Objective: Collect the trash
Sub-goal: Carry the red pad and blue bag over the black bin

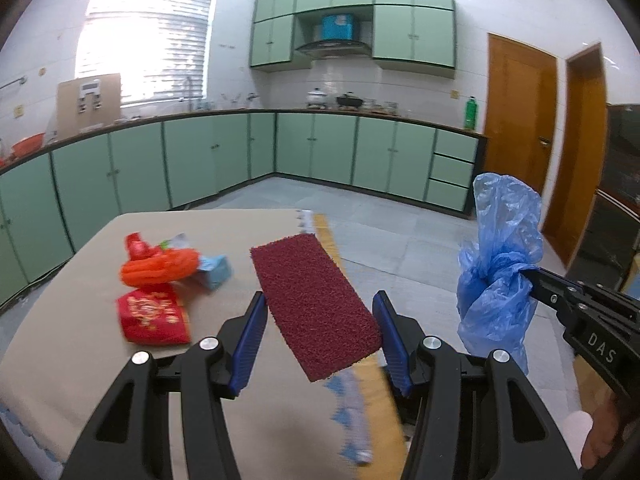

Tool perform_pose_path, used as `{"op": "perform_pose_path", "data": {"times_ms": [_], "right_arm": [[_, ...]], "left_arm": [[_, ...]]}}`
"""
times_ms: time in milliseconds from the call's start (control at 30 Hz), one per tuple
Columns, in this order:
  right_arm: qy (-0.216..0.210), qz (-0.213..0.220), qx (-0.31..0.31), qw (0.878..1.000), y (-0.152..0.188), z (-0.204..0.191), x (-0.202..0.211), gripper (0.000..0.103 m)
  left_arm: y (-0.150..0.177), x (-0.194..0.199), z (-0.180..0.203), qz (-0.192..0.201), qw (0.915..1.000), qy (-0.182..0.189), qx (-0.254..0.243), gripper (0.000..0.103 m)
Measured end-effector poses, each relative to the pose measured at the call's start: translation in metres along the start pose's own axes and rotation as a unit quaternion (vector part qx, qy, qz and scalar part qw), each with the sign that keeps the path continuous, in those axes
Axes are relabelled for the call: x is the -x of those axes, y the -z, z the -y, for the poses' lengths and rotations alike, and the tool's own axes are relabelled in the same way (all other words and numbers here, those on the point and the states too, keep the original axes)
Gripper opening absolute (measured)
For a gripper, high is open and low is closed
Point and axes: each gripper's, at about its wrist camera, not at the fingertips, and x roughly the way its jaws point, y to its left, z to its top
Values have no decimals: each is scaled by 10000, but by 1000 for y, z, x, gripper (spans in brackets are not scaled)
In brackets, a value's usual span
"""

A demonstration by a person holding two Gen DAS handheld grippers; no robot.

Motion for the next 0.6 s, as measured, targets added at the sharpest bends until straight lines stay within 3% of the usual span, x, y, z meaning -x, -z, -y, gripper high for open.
{"op": "perform_pose_path", "data": {"times_ms": [333, 600], "right_arm": [[561, -59, -285, 9980, 29, 55, 24, 3], [831, -113, -432, 9955, 47, 77, 31, 3]], "left_arm": [[13, 0, 57, -127, 9977, 598, -306, 54], [21, -7, 84, -242, 9944, 942, -421, 54]]}}
